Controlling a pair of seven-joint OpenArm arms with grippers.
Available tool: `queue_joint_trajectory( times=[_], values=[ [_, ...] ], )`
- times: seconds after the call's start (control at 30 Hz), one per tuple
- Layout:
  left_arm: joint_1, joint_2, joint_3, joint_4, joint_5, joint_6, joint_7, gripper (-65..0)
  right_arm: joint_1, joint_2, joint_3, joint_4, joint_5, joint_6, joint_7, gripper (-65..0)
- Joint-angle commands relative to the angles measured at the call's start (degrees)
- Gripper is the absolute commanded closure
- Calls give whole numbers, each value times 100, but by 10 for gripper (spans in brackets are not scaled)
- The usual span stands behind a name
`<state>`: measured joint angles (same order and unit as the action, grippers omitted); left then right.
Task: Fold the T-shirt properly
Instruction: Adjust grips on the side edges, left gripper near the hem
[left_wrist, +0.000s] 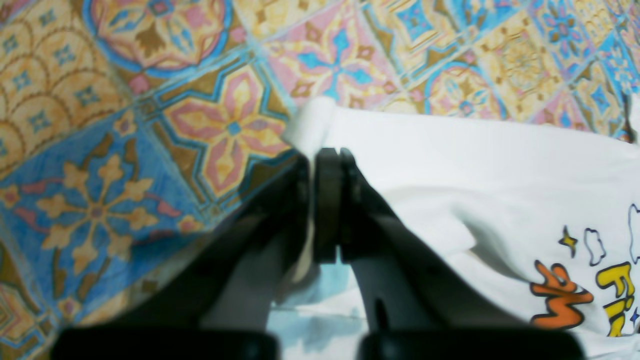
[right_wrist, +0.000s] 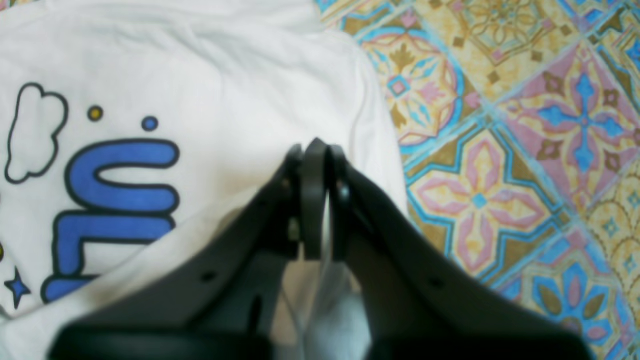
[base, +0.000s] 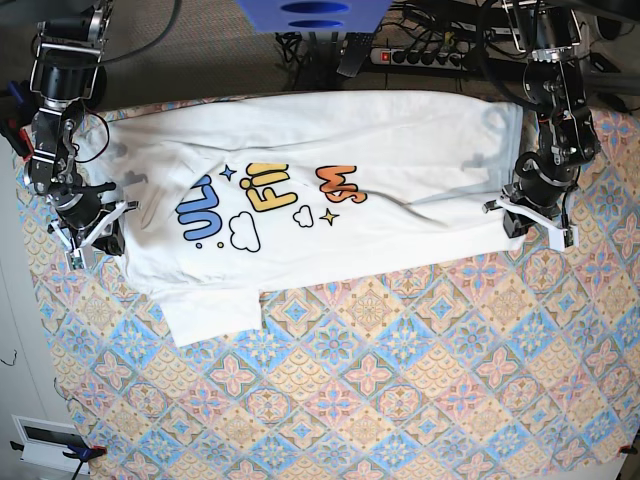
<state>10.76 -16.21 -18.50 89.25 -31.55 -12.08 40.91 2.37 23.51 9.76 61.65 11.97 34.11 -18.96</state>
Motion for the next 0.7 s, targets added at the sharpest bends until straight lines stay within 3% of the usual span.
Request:
queue_joint_trajectory(
  times=[0.0, 0.17, 0.23, 0.37, 0.67],
  values=[
    [-61, -63, -18, 108, -49, -19, -113, 0, 339, 106, 13, -42, 74, 5, 125, -69],
    [-79, 43, -18, 108, -41, -19, -113, 0, 1341, 115, 4, -1149, 74, 5, 107, -261],
    [-79, 43, -27, 99, -41, -19, -113, 0, 1684, 124, 4, -1545, 74, 5, 107, -307],
    [-79, 43, -27, 99, -41, -19, -113, 0, 2343, 124, -136, -2327, 65, 5, 169, -314],
    [-79, 51, -53, 99, -41, -19, -113, 0, 3117, 98, -1481, -3734, 65, -4, 1030, -319]
  ],
)
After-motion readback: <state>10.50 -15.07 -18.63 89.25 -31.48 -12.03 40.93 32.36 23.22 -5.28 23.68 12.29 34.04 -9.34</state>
